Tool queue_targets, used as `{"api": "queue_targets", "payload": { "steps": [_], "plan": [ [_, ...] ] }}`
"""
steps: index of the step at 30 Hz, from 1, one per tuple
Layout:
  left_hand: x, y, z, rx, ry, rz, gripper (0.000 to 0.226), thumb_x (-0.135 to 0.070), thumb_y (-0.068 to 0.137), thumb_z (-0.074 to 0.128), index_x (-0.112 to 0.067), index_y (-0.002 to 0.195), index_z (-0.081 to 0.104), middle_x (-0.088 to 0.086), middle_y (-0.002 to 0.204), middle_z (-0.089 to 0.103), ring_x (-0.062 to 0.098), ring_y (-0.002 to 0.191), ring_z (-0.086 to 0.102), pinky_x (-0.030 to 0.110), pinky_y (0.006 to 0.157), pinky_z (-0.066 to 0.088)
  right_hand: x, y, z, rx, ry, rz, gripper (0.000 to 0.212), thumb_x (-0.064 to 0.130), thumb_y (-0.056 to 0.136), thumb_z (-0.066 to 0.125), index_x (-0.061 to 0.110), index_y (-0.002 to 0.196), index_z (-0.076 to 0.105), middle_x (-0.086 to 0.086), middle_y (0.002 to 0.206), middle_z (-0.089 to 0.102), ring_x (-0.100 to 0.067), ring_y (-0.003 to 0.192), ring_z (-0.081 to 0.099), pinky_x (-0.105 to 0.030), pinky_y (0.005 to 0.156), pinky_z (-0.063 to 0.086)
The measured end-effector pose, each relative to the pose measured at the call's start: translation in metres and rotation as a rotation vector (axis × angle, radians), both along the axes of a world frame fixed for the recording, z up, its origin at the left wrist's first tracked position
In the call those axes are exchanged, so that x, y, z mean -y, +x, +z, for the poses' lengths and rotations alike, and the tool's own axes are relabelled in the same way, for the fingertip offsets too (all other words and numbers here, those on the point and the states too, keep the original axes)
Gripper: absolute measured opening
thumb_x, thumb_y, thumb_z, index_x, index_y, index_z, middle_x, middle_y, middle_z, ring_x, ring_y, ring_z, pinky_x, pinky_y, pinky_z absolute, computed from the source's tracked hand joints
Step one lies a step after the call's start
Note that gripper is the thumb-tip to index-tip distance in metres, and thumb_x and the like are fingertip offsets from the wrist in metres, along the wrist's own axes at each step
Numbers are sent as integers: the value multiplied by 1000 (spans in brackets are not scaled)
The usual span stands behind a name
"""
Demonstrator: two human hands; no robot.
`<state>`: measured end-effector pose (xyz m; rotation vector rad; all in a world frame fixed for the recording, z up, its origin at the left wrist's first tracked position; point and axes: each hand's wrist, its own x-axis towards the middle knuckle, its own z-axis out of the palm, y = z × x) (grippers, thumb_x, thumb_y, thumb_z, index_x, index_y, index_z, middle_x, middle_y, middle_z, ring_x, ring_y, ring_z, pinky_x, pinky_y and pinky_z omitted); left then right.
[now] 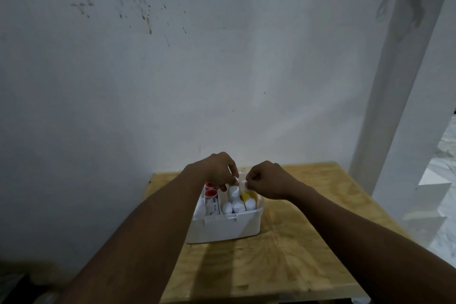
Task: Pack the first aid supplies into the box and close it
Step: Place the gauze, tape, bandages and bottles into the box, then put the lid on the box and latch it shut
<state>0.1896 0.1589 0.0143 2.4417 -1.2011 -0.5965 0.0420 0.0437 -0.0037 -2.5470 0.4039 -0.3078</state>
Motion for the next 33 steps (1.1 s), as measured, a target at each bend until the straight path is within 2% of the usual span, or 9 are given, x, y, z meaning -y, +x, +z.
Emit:
{"api": "queue_targets", "payload": {
  "steps": [3, 6, 11, 14, 18, 23, 27, 30, 33],
  "plan": [
    [2, 3, -1, -38, -27, 15, 17, -23, 89, 74, -13, 102, 73, 10, 100, 76, 23, 80, 78, 40, 79, 64, 9, 5, -5, 46, 59, -62, 21, 23, 87, 61, 12, 95, 77, -2, 96, 75, -15, 84, 64, -19, 63, 45],
    [2, 9, -2, 19, -107, 66, 26, -38, 87, 74, -16, 100, 75, 6, 102, 75, 21, 85, 75, 37, 79, 63, 19, 11, -12, 97, 141, -202, 23, 30, 90, 60, 12, 98, 72, -2, 103, 71, -16, 92, 62, -28, 74, 48],
    [-22, 30, -9, 214, -200, 356, 55, -57, 91, 61, -14, 125, 63, 8, 132, 63, 28, 118, 60, 36, 98, 49, 20, 21, -23, -12, 682, -420, 42, 39, 94, 54, 3, 114, 60, -11, 100, 64, -28, 90, 62, -40, 76, 54],
    [-41, 45, -17, 81, -99, 548, 74, -61, 96, 48, -2, 140, 49, 20, 145, 53, 38, 130, 53, 41, 104, 44, 18, 29, -29, -61, 913, -394, 42, 46, 96, 51, 9, 117, 55, -15, 105, 65, -33, 93, 65, -42, 78, 55],
    [-58, 57, -32, -266, -147, 654, 75, -67, 97, 39, -3, 136, 49, 16, 119, 62, 32, 98, 64, 39, 83, 53, 18, 45, -26, -8, 950, -391, 48, 47, 95, 52, 5, 118, 56, -16, 106, 67, -32, 93, 66, -38, 73, 55],
    [-66, 68, -38, -345, -294, 716, 68, -65, 98, 39, -3, 123, 53, 15, 109, 63, 31, 96, 65, 43, 88, 56, 19, 56, -23, -8, 921, -429, 57, 46, 90, 60, 3, 126, 52, -16, 108, 65, -31, 89, 66, -35, 65, 53],
    [-70, 70, -33, -355, -343, 738, 68, -66, 97, 38, -4, 120, 54, 11, 98, 63, 26, 85, 63, 34, 71, 53, 17, 60, -18, 28, 908, -424, 55, 44, 89, 63, 1, 123, 52, -17, 106, 66, -31, 89, 66, -40, 72, 55],
    [-72, 73, -30, -382, -453, 764, 68, -66, 97, 37, -4, 118, 55, 16, 105, 66, 29, 90, 65, 40, 82, 53, 14, 62, -13, 75, 902, -435, 45, 44, 89, 62, 4, 110, 55, -17, 106, 66, -32, 96, 65, -49, 91, 54],
    [-76, 73, -24, -369, -524, 787, 65, -68, 98, 29, -9, 99, 57, 15, 108, 67, 29, 92, 65, 43, 90, 53, 10, 62, -5, 114, 903, -444, 35, 45, 90, 60, 10, 91, 56, -15, 98, 64, -28, 88, 62, -45, 88, 52]
  ]
}}
